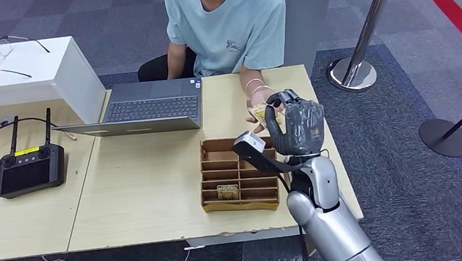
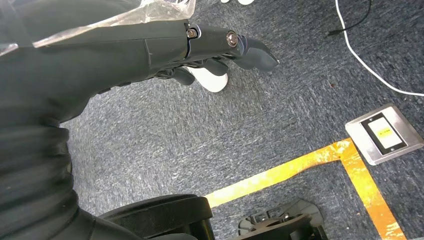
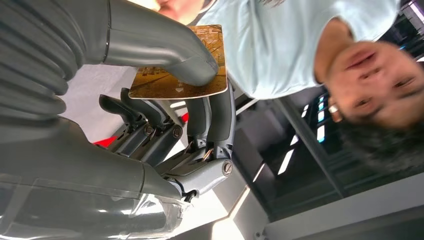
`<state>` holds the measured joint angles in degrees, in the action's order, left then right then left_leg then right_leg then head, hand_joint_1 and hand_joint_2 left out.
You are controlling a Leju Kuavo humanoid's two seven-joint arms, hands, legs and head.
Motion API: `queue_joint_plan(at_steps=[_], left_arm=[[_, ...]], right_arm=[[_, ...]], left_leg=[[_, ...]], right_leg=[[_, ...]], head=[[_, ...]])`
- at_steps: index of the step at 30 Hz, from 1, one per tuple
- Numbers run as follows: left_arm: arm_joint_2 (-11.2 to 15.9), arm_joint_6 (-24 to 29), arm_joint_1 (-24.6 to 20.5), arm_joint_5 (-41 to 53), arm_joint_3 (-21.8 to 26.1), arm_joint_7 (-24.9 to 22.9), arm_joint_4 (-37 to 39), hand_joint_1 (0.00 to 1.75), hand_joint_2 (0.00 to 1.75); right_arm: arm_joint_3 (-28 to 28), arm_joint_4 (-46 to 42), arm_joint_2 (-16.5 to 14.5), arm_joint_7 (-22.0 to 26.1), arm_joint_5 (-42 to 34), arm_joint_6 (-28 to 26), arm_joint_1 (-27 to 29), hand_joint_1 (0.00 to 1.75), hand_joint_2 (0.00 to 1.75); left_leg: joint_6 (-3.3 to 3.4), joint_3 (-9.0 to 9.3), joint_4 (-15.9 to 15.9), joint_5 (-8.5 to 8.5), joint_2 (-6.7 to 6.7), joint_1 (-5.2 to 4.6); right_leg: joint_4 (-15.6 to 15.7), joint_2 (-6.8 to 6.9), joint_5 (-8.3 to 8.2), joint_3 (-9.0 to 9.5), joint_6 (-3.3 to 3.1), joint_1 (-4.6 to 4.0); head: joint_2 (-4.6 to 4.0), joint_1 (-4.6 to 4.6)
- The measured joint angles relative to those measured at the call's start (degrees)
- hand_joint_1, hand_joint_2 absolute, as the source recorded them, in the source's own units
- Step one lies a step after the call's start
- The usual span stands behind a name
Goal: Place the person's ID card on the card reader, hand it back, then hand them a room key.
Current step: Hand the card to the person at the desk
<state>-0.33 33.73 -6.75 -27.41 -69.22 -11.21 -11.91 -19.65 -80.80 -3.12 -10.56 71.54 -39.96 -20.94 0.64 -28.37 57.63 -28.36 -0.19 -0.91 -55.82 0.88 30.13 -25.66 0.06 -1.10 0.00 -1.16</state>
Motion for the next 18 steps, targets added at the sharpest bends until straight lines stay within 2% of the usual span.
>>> queue_joint_plan(at_steps=[10,18], left_arm=[[-0.1,-0.1,-0.1,0.0,0.0,-0.2,0.0,0.0,1.75],[-0.3,-0.1,0.0,0.0,0.0,-0.3,0.0,0.0,1.75]], right_arm=[[-5.8,4.7,-1.9,-0.7,0.8,0.0,-0.7,1.75,1.75],[-6.9,7.6,-2.2,-0.6,0.7,0.0,-0.8,1.75,1.75]], left_leg=[[0.0,-0.04,0.0,0.0,-0.01,0.0],[0.0,-0.06,0.0,0.0,-0.01,0.0]], right_leg=[[0.0,0.0,0.01,-0.04,0.01,0.0],[0.0,0.0,0.01,-0.07,0.0,0.0]], head=[[0.0,0.0],[0.0,0.0]])
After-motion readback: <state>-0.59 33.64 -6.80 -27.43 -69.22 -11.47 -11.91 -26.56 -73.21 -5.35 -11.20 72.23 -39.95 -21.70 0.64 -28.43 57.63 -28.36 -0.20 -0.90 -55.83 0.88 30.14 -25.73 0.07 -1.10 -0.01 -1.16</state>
